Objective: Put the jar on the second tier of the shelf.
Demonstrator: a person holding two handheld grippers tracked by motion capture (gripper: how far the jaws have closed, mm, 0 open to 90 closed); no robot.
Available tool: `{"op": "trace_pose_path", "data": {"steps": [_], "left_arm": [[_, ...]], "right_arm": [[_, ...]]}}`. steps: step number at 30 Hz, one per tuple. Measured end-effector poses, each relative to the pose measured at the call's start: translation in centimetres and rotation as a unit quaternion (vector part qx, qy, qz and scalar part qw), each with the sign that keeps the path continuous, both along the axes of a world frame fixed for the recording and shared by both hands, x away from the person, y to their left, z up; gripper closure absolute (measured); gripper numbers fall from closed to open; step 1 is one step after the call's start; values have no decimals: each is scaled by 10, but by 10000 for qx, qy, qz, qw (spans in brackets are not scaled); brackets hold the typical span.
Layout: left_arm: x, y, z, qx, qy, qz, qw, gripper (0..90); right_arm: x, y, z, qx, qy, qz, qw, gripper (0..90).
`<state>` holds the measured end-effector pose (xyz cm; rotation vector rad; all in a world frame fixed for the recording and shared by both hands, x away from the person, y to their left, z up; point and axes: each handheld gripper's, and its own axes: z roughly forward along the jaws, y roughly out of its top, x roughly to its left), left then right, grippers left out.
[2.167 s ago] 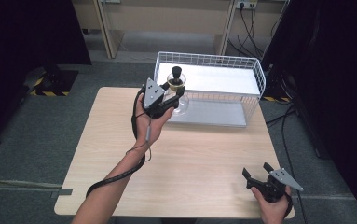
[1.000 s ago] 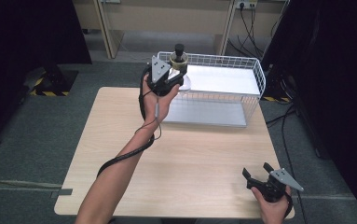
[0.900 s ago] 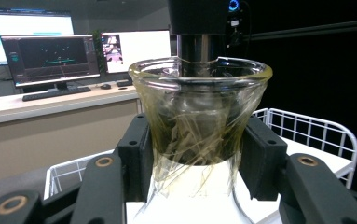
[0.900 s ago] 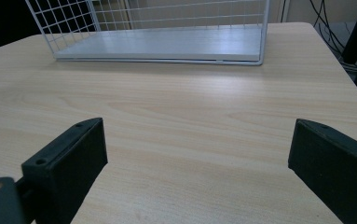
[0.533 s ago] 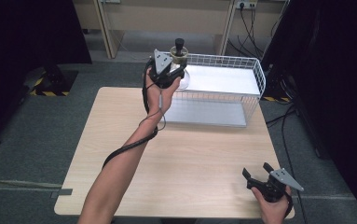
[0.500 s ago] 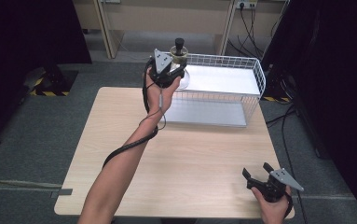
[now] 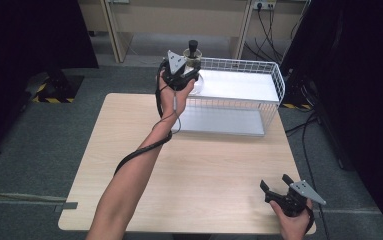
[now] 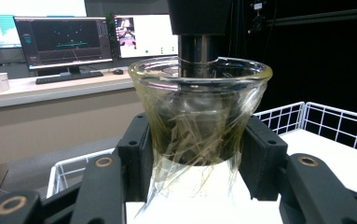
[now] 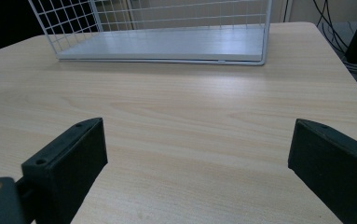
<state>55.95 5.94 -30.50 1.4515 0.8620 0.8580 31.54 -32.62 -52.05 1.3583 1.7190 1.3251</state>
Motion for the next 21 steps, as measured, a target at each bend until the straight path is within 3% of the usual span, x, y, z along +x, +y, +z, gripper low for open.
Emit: {"op": "trace_pose_path", "data": {"steps": [21], "left_arm": [[10,2,-6,-133,175,8,9998,503]], "right_arm": [[0,1,0,-19,9,32,10000,47]]}}
